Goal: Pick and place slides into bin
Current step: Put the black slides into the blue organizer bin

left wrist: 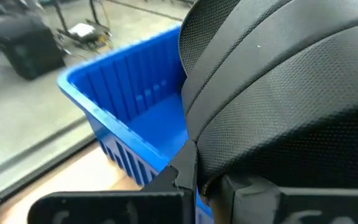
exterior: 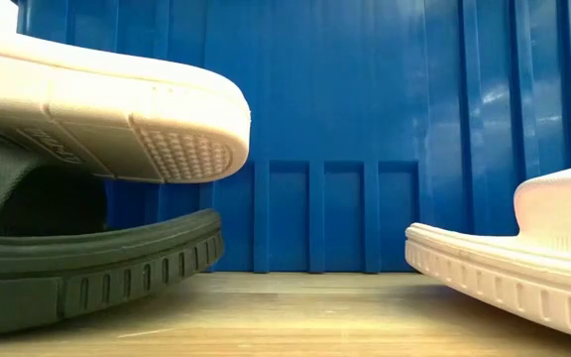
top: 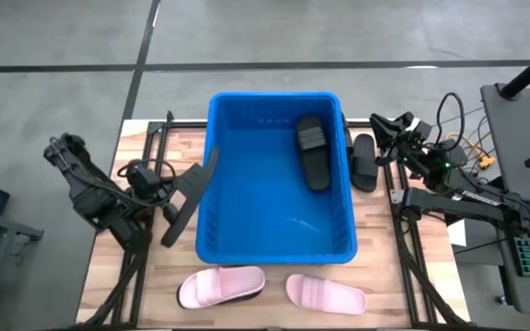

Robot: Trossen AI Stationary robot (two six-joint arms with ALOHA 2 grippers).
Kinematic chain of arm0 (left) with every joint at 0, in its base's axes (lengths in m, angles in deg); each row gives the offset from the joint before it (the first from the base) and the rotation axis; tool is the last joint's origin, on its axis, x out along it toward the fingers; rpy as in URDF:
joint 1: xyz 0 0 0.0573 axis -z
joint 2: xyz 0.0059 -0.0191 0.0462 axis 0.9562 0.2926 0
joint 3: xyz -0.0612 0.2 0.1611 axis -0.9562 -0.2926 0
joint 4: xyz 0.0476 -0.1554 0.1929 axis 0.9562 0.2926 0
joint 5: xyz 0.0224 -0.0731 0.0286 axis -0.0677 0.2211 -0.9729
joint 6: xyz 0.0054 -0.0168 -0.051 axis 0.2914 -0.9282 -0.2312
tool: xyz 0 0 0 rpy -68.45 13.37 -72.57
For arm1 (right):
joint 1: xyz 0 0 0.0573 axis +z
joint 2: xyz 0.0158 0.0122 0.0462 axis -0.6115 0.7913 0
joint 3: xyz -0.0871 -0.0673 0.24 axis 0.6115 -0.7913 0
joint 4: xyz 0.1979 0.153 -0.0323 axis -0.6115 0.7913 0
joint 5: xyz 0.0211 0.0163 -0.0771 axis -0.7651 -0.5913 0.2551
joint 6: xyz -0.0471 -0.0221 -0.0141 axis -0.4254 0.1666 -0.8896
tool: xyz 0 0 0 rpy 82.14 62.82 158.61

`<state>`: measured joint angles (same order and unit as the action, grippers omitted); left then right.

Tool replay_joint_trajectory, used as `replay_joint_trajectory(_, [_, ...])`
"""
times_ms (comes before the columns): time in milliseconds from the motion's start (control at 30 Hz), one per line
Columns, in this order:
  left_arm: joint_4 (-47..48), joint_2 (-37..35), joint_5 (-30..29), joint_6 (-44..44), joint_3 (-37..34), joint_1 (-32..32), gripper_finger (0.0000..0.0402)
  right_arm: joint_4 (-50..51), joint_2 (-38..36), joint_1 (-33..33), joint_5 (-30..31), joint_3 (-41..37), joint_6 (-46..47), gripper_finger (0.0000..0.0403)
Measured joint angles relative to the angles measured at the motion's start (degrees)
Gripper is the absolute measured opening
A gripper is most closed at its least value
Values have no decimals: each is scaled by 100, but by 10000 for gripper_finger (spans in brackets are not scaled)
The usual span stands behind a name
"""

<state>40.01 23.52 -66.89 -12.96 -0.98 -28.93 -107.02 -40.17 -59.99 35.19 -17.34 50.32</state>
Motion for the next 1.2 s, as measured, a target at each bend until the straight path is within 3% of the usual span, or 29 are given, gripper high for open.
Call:
replay_joint_trajectory(333, [-223,374,-304,470,-9,-433,0,0,1,-1,2,0,0,57])
replay_joint_trajectory(767, [-263,813,-521,505,-11,-1487,0,2,1,-1,0,0,2,57])
replay_joint_trajectory(1200, [-2130,809,-372,3240,6,-2096,0,10,1,-1,0,0,46,56])
